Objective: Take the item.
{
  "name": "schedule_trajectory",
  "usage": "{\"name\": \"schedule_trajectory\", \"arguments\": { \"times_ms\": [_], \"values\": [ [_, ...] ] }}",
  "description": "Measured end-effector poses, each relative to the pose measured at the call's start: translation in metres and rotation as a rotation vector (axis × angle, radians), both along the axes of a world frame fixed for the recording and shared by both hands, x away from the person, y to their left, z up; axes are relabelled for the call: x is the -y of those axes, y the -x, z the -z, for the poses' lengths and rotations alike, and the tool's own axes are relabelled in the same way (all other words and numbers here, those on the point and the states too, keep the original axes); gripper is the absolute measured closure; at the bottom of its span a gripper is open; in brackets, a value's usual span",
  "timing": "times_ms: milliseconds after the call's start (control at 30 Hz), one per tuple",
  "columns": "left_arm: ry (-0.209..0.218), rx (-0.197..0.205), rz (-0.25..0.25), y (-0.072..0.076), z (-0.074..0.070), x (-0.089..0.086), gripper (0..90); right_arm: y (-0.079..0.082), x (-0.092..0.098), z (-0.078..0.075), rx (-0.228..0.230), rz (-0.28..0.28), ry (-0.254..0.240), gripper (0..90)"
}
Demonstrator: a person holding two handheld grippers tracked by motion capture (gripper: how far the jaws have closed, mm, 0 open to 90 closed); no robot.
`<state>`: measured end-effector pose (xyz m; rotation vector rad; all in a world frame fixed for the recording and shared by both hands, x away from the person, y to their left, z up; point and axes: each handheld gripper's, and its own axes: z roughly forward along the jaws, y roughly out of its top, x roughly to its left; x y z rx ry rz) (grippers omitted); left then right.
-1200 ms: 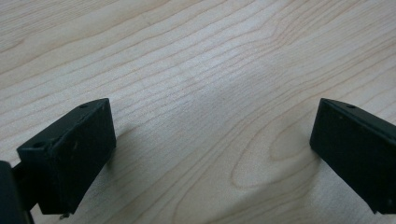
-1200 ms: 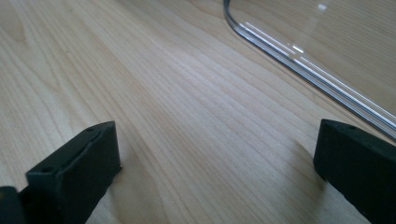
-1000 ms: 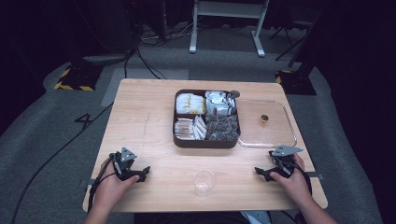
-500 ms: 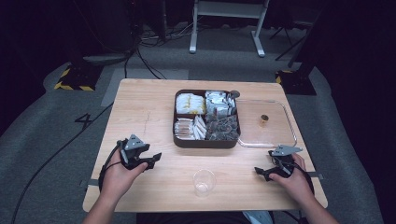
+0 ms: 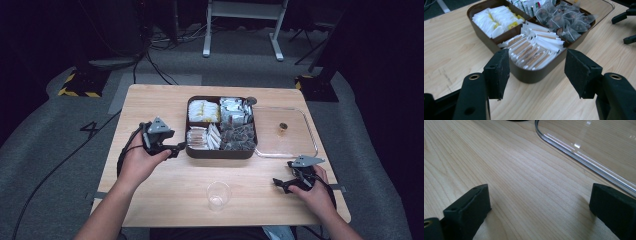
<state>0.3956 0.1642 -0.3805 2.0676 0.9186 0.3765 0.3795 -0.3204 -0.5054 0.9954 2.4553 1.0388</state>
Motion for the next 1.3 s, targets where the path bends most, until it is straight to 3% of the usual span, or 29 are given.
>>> {"name": "schedule_trajectory", "arguments": {
  "times_ms": [233,433,633,833,1033,1300],
  "values": [
    [0.000,0.008,0.047,-0.029,-0.009,0.022,38.0,0.000,0.001,0.000,0.004,0.001,0.000,4.3],
    [0.035,-0.003,0.037,-0.053,-0.012,0.037,37.6,0.000,0.001,0.000,0.004,0.001,0.000,4.4],
    [0.005,0.004,0.037,-0.076,-0.011,0.053,37.5,0.000,0.001,0.000,0.005,-0.001,-0.002,5.1],
    [-0.032,-0.015,0.012,-0.099,-0.005,0.069,38.2,0.000,0.001,0.000,0.005,-0.004,-0.002,5.1],
    [-0.061,-0.021,0.041,-0.122,0.002,0.083,40.6,0.000,0.001,0.000,0.005,-0.008,-0.001,5.1],
    [-0.092,-0.077,0.074,-0.151,0.025,0.090,47.1,-0.001,0.002,0.000,0.005,-0.014,-0.002,5.1]
  ]
}}
